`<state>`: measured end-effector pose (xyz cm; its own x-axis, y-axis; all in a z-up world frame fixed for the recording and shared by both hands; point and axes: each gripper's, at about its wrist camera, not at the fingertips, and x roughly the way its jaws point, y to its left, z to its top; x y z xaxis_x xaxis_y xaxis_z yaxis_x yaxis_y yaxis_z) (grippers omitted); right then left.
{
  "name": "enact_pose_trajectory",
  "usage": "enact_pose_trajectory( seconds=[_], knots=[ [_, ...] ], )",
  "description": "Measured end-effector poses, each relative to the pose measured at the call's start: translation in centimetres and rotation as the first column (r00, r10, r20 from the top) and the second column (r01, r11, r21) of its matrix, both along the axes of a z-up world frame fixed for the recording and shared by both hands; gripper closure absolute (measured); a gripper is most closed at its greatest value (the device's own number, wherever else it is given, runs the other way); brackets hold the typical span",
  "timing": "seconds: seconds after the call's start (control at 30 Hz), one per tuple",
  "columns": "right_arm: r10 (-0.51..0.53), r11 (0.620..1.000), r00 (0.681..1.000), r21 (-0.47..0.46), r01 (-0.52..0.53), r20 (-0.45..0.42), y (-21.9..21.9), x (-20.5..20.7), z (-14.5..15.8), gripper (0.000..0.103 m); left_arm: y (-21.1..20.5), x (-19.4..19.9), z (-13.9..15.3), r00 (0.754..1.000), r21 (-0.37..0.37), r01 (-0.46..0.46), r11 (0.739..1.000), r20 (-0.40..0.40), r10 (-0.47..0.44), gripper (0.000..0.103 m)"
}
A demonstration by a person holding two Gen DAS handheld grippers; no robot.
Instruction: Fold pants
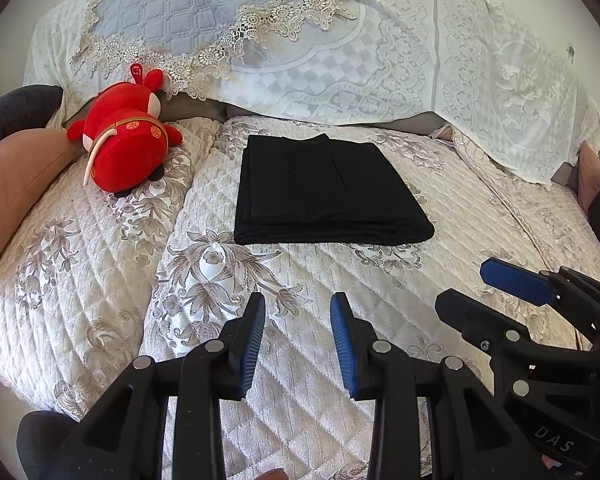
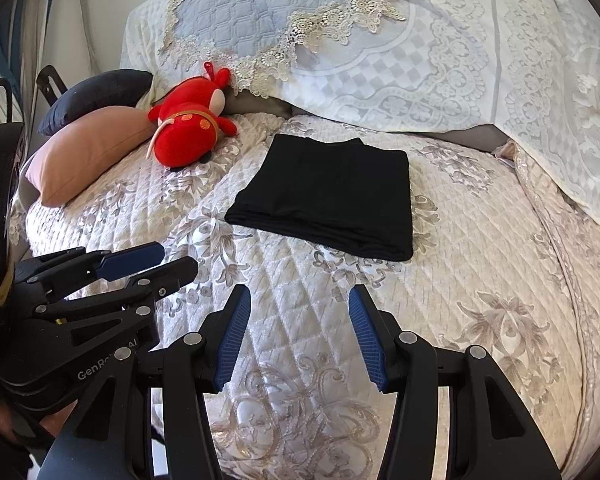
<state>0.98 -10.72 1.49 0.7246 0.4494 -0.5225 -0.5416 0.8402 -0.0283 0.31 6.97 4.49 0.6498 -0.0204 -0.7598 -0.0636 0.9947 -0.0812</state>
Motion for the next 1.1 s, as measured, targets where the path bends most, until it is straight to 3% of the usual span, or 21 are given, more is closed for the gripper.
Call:
enact_pose_trajectory(
  seconds=[1.1],
  knots=[
    [0.007, 1.0, 1.0, -0.003, -0.007, -0.003, -0.03, -0.11, -0.04, 0.051, -0.25, -0.02, -0.01, 1.0, 0.004, 0.007, 1.0, 0.001, -0.007, 0.067]
  ],
)
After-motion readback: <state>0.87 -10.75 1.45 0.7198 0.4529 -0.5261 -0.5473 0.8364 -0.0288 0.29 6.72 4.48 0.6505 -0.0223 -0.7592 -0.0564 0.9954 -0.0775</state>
